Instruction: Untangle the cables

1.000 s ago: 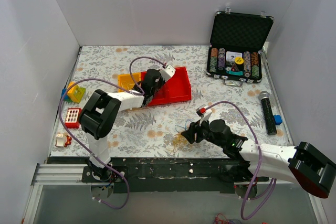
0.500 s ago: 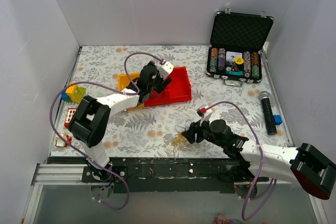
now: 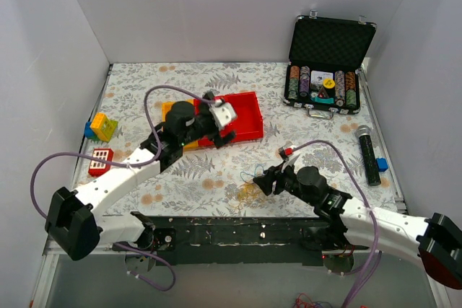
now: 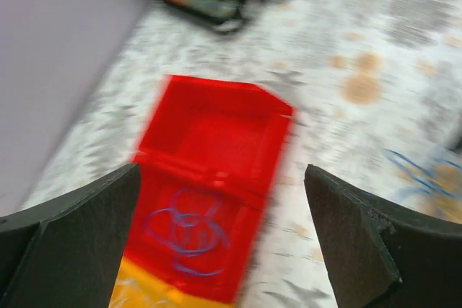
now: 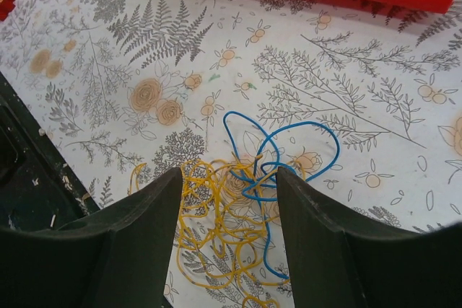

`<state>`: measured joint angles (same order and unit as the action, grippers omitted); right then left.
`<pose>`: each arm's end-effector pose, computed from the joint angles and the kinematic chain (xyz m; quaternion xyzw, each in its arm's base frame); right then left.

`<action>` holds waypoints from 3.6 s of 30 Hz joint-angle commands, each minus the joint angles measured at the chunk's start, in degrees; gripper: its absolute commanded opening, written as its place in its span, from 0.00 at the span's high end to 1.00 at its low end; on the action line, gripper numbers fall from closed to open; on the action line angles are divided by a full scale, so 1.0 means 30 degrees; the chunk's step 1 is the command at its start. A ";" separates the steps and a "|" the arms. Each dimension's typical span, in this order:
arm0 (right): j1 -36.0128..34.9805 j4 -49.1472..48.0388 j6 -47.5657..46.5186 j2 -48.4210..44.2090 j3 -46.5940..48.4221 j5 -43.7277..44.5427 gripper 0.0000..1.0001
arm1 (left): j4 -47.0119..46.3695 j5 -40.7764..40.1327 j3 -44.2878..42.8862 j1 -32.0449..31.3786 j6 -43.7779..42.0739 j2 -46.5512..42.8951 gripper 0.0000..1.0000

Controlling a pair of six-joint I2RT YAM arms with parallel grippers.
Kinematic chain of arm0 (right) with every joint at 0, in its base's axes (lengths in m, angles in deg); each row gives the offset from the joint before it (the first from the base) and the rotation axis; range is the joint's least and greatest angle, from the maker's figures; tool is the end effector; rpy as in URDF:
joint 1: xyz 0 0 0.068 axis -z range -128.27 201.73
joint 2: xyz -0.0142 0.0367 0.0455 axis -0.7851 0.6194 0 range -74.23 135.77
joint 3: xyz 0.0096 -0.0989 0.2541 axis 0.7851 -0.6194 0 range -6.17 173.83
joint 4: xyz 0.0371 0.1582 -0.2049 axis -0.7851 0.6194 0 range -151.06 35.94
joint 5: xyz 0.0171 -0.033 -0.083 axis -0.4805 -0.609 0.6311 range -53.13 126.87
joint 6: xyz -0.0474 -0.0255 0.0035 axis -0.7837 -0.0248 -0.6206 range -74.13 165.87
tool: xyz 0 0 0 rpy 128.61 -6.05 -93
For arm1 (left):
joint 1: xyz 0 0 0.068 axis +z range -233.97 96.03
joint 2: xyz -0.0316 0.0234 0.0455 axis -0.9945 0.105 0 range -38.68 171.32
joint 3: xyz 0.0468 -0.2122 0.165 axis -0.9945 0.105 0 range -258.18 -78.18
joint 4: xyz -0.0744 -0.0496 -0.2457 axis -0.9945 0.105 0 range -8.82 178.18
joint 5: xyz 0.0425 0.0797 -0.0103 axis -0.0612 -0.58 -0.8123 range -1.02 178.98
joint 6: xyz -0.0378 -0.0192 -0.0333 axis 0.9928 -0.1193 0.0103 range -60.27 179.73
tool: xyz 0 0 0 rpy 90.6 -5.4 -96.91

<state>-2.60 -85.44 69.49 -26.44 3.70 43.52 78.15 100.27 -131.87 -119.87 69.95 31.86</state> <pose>0.1077 0.1433 0.1801 -0.1730 0.7658 0.3531 0.5089 0.2305 -0.1755 0.3228 0.2332 0.7501 -0.3117 0.5346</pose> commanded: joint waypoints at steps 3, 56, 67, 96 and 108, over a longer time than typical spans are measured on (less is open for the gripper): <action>0.0062 0.2615 -0.0051 -0.3327 -0.0272 0.2143 0.37 | 0.4056 0.4849 0.2660 -0.3206 -0.1265 0.0389 0.04; 0.0061 0.5988 -0.1279 -0.6438 0.1514 0.4577 0.39 | 0.4904 0.2213 -0.2260 -0.3502 0.7614 0.3913 1.00; 0.0033 0.5376 -0.3768 -0.5415 0.3886 0.3497 0.25 | 0.7015 0.3561 -0.4278 -0.3531 0.3302 0.0362 1.00; -0.0085 0.2819 -0.3271 -0.5438 0.3828 0.4019 0.21 | 0.2361 -0.7626 -0.2175 -0.3796 0.2189 -0.0897 1.00; -0.0085 0.5255 -0.2687 -0.6204 0.3801 0.4901 0.22 | -0.1802 -0.9915 -0.0998 -0.2332 0.3037 -0.0370 1.00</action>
<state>-2.66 -70.12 60.05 -44.52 15.77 56.75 78.81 73.08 -133.90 -128.79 77.25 31.25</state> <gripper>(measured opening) 0.785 0.013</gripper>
